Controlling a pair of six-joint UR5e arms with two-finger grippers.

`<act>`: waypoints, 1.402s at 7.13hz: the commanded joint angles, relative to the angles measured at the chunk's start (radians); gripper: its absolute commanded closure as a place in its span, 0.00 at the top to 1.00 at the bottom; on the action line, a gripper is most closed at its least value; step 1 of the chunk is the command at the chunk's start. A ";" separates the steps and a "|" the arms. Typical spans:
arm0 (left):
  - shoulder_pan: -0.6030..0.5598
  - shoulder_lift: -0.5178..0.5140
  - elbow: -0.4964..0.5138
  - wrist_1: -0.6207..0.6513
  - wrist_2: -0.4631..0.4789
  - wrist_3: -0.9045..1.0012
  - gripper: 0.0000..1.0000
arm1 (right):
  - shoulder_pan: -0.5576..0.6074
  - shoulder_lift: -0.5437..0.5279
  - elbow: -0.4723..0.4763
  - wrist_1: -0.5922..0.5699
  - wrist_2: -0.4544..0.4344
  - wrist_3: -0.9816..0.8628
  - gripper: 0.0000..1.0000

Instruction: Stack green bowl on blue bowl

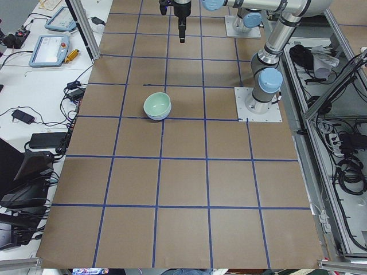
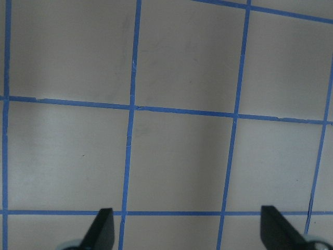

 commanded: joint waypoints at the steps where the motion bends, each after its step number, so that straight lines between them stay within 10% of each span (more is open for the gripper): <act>1: 0.000 -0.003 0.003 0.001 -0.002 -0.004 1.00 | 0.000 0.000 0.000 0.000 0.000 0.000 1.00; 10: 0.000 -0.017 0.014 0.047 0.064 0.074 1.00 | 0.000 0.000 0.000 0.000 0.000 0.000 1.00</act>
